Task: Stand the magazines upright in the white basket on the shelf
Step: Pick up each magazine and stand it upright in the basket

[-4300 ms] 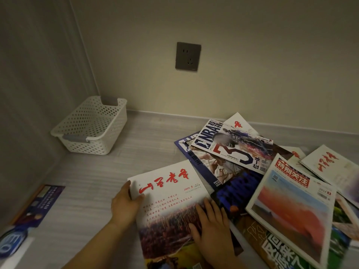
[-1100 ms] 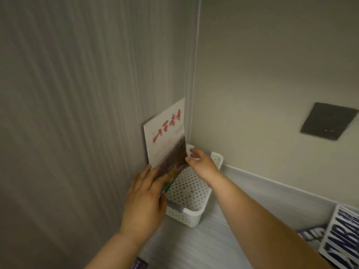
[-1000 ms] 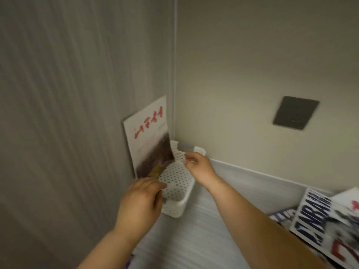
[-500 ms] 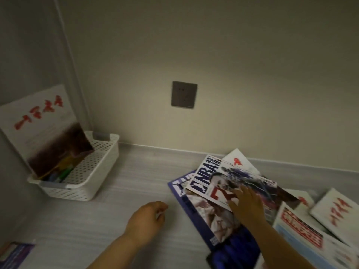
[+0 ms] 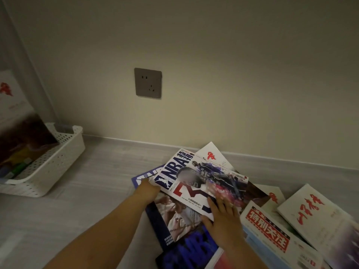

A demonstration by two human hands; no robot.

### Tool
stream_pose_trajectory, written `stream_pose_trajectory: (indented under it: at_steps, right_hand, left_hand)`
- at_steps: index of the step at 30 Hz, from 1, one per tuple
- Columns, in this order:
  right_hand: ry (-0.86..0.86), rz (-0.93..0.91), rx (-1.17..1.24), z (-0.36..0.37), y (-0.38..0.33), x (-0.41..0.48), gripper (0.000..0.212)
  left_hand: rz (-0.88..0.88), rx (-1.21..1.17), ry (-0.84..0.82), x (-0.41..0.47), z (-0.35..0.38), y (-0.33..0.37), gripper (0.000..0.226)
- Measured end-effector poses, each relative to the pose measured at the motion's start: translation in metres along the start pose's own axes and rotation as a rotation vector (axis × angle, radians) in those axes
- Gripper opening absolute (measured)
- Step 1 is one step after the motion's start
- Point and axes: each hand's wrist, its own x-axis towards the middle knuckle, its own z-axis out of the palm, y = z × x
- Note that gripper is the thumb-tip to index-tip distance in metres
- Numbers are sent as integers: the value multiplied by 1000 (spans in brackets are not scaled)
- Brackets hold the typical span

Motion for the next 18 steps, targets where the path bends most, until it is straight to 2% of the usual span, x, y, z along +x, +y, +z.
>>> stream_pose_trajectory:
  at_steps: [3, 4, 7, 9, 11, 13, 16, 18]
  right_hand:
    - [-4, -19, 16, -1, 1, 0, 114]
    - [4, -15, 22, 0, 2, 0, 114]
    - [12, -22, 49, 4, 5, 3, 72]
    - [-2, -28, 35, 6, 7, 4, 73]
    - [-8, -32, 24, 7, 7, 5, 74]
    - [0, -40, 30, 8, 7, 5, 66]
    - [3, -46, 50, 9, 7, 6, 67]
    - [3, -41, 59, 8, 7, 5, 67]
  left_hand:
    - [-121, -34, 72, 11, 8, 5, 42]
    - [-154, 12, 96, 13, 11, 6, 41]
    - [-214, 329, 133, 14, 15, 9, 40]
    - [-211, 449, 148, 14, 16, 12, 43]
    - [-226, 450, 182, 14, 14, 15, 47]
    - [-228, 322, 236, 13, 11, 21, 49]
    - [-164, -184, 212, 14, 10, 32, 40]
    - [-180, -395, 170, 12, 9, 39, 39]
